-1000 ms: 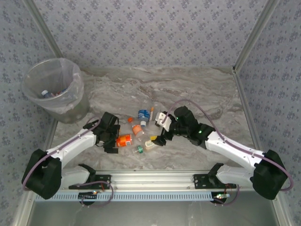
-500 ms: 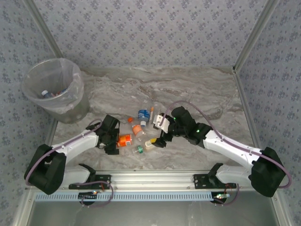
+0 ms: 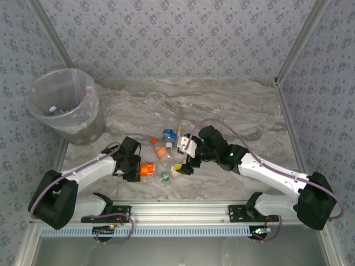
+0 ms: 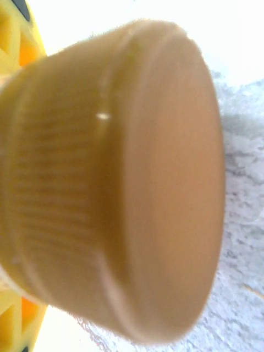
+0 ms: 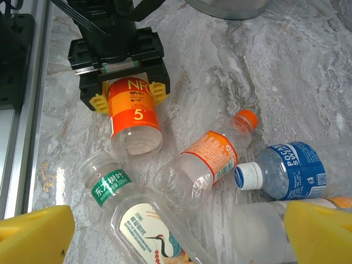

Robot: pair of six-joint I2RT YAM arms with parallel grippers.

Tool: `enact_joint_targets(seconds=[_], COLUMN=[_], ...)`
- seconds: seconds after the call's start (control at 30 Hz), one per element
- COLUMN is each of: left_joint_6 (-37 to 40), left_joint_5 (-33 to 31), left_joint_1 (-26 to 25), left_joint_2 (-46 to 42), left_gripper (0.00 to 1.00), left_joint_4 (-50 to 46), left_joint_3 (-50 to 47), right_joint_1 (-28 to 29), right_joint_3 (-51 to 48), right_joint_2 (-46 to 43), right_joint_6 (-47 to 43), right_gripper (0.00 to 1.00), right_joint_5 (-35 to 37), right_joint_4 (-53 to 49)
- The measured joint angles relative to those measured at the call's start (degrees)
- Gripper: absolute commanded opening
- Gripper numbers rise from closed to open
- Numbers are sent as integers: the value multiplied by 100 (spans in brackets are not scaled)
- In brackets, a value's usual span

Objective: Put the plastic bottles in the bin

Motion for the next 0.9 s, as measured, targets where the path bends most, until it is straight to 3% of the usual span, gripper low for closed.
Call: enact_joint_targets(seconds=[0.23,0.37,0.67,0.9], left_joint_6=[195,667,1952,3390], left_joint_5=[-205,-1099,-2229,-2743], left_joint_1=[-7,48,63,76], left_joint_2=[-256,-382,-846,-1016], left_gripper=[33,20,2,0], left_joint_4=[13,76,-328,-601], left_joint_3=[0,44,533,1069], right_joint_1=[17,17,15,-20], right_joint_3=[37,39,74,358], right_joint_2=[44,83,201,428], right_joint_6=[0,0,4,2], right_gripper=[100,100,100,100], right_joint_5=[98,186,400,511], right_joint_4=[7,52,315,350])
